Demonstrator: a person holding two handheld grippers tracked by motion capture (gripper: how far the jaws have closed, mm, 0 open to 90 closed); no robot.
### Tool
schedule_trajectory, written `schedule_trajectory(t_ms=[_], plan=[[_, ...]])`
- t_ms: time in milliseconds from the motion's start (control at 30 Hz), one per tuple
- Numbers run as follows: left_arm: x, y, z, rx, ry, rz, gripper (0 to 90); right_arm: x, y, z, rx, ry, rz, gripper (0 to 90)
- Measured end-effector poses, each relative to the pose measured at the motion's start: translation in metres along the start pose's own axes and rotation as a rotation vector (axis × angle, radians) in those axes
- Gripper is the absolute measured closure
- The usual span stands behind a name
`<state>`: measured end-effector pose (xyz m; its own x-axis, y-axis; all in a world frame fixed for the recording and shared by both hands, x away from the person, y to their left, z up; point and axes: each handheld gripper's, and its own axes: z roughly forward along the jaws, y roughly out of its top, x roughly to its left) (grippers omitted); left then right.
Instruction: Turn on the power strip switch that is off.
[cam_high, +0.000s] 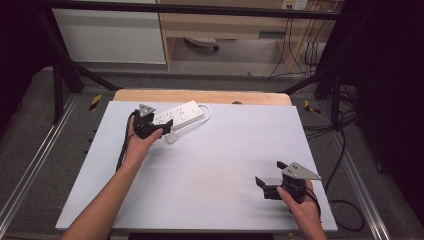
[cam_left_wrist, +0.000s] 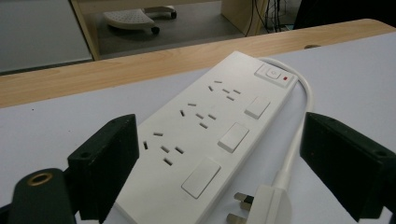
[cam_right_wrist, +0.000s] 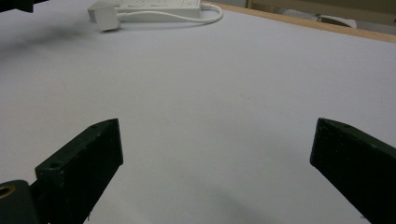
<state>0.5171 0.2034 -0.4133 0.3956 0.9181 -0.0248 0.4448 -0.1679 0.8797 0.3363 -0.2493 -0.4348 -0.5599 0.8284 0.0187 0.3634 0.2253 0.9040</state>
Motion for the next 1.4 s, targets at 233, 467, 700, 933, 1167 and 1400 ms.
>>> schedule_trajectory(t_ms=[233,467,700,933,1167,1400], plan=[[0.004,-0.005,0.008,0.013,0.018,-0.007,12.5,0.000,0.000,-0.001,-0.001,0.000,0.001,2.9],[0.003,-0.006,0.012,0.005,0.019,-0.003,21.5,-0.001,0.000,-0.001,-0.007,-0.001,0.002,2.9],[0.003,-0.006,0.013,0.002,0.000,-0.013,37.0,0.000,0.000,-0.001,-0.003,0.001,0.003,2.9],[0.003,-0.008,0.015,0.002,-0.009,-0.012,48.4,-0.001,0.000,-0.001,-0.007,-0.001,0.004,2.9],[0.001,-0.008,0.016,0.000,-0.018,-0.009,56.5,-0.001,0.000,-0.001,-0.007,0.002,0.004,2.9],[0.001,-0.010,0.018,0.006,-0.029,-0.013,64.4,-0.001,0.000,-0.001,-0.007,0.001,0.002,3.0]])
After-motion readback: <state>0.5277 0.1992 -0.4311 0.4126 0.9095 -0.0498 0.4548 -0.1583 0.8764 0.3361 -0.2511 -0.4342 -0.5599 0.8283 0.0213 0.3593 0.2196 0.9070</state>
